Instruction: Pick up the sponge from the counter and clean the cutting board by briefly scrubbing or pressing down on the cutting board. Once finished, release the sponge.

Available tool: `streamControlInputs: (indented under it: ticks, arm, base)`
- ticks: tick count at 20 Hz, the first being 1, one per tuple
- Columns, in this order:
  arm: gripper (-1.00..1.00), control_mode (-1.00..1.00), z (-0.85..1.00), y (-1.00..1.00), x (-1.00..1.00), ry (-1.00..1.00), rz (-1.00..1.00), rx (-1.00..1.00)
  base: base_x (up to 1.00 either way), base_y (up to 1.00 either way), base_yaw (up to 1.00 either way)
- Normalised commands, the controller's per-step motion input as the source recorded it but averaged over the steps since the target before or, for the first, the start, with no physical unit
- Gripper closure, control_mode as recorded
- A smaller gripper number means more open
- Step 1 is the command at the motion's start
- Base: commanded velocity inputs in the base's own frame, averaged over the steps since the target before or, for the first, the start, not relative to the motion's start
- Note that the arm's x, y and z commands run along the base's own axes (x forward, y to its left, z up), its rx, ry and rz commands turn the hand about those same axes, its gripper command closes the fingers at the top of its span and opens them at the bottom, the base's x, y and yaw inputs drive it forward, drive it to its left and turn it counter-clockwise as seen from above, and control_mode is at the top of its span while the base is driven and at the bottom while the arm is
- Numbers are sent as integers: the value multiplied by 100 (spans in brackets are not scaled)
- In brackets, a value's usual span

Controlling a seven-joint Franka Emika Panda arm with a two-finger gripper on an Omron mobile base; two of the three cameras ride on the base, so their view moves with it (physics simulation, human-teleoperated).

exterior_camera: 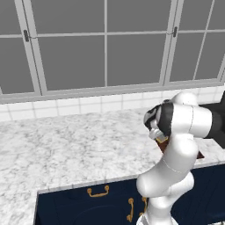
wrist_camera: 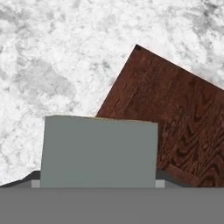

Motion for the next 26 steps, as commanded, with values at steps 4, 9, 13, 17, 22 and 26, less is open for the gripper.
streamControlInputs:
  ticks: [4, 9, 13, 17, 22, 26]
  arm:
    - [100, -100, -22, -17, 32, 0, 0, 0]
    - [100, -100, -21, -21, 38, 0, 0, 0]
    - [100, -100, -25, -40, 41, -1, 0, 0]
    - [100, -100, -24, -63, 41, -7, 0, 0]
    - [100, -100, -33, -83, 26, -13, 0, 0]
    - [100, -100, -48, -92, 8, -16, 0, 0]
  base:
    - [0, 0, 0]
    - [0, 0, 0]
    - [0, 0, 0]
    - [0, 0, 0]
    - [0, 0, 0]
    - [0, 0, 0]
